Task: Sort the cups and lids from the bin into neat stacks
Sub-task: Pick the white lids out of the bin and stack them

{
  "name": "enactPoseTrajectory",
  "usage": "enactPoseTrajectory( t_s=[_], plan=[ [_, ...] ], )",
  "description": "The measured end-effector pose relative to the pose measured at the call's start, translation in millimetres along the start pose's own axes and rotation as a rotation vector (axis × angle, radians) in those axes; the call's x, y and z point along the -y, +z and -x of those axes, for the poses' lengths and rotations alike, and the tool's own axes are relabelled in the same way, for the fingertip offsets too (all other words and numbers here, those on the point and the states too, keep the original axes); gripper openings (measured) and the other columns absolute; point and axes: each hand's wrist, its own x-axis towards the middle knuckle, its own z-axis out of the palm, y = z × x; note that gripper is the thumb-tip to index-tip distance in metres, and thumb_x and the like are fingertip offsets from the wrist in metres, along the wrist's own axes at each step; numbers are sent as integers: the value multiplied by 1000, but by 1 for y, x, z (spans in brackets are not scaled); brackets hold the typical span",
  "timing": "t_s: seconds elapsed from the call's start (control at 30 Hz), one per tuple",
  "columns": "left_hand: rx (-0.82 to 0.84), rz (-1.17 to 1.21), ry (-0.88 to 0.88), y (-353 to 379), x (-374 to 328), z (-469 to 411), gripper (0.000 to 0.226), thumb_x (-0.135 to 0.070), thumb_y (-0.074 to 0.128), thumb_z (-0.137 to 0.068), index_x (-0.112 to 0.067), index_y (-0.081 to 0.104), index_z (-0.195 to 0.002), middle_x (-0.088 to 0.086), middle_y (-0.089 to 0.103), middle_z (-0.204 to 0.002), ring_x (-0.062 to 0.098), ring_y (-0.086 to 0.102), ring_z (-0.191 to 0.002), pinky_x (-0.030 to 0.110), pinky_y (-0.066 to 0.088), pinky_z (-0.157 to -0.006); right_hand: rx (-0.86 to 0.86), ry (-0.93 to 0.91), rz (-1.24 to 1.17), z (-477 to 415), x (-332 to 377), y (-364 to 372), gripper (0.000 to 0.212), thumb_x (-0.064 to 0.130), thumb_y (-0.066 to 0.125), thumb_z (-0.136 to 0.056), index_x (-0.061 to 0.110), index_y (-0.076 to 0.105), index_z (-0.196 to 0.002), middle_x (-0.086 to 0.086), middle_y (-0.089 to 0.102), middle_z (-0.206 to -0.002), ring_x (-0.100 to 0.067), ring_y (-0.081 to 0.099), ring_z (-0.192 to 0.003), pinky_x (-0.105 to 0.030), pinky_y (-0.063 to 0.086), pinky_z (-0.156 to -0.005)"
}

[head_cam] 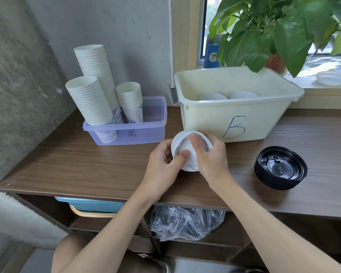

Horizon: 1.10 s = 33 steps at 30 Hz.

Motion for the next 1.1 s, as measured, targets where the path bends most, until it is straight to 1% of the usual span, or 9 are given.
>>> enactPoseTrajectory(
  t_s=[0.17, 0.33, 0.47, 0.57, 0.67, 0.73, 0.83, 0.93, 1.1],
  plan=[
    [20, -17, -2, 1, -9, -2, 21, -23, 67, -93, -21, 63, -113, -8, 73, -100, 2, 67, -92, 15, 48, -79, 125, 30, 36, 0, 10, -10, 41, 57, 57, -80, 21, 67, -98, 6, 72, -92, -10, 65, -90, -28, 51, -83],
    [30, -30, 124, 3, -52, -20, 19, -15, 67, -94, -21, 62, -111, -20, 72, -91, -4, 65, -82, 10, 46, -72, 293, -57, 143, -21, 61, -36, 22, 36, 50, -97, 24, 63, -110, 17, 68, -92, 0, 61, -87, -15, 46, -77],
    [61, -42, 248, 8, -104, -43, 31, -28, 62, -84, -17, 62, -113, -5, 70, -96, -1, 64, -72, 11, 47, -58, 320, -167, 253, -49, 112, -56, 14, 27, 54, -96, 29, 61, -107, 12, 68, -89, 4, 61, -80, -10, 45, -68],
    [68, -84, 264, 14, -131, -70, 22, -31, 60, -84, -23, 66, -103, -2, 73, -90, 6, 67, -71, 20, 52, -56, 328, -195, 344, -76, 141, -67, 8, 28, 54, -95, 28, 63, -94, 7, 65, -79, 3, 58, -66, -9, 44, -56],
    [94, -221, 266, 17, -146, -103, 18, -37, 63, -89, -26, 66, -103, -6, 73, -85, 5, 65, -72, 19, 49, -63, 340, -127, 331, -108, 155, -71, 17, 24, 54, -97, 12, 65, -95, -2, 62, -78, -2, 57, -63, -16, 49, -55],
    [137, -356, 264, 16, -148, -122, 19, -40, 58, -97, -27, 65, -109, -9, 71, -91, 1, 63, -75, 20, 45, -65, 327, -86, 361, -130, 152, -74, 20, 25, 55, -97, 8, 65, -94, -3, 63, -76, -11, 61, -64, -30, 57, -61],
    [174, -492, 239, 8, -139, -144, 30, -47, 47, -101, -29, 62, -119, -13, 66, -111, 0, 61, -89, 27, 47, -73, 311, 16, 430, -162, 137, -79, 28, 30, 55, -96, 4, 65, -96, -15, 67, -87, -33, 66, -73, -50, 58, -72],
    [196, -711, 228, -2, -122, -160, 39, -49, 46, -100, -29, 56, -131, -12, 53, -133, 6, 53, -111, 30, 41, -95, 326, 157, 447, -185, 120, -83, 30, 32, 54, -97, 4, 65, -102, -17, 70, -98, -37, 68, -82, -50, 57, -78],
    [251, -884, 235, -11, -95, -173, 57, -62, 40, -84, -33, 51, -131, -14, 50, -132, 1, 51, -99, 27, 40, -88, 447, 355, 383, -208, 96, -78, 26, 28, 55, -97, 3, 63, -101, -17, 67, -101, -33, 69, -93, -38, 60, -79]
  ],
)
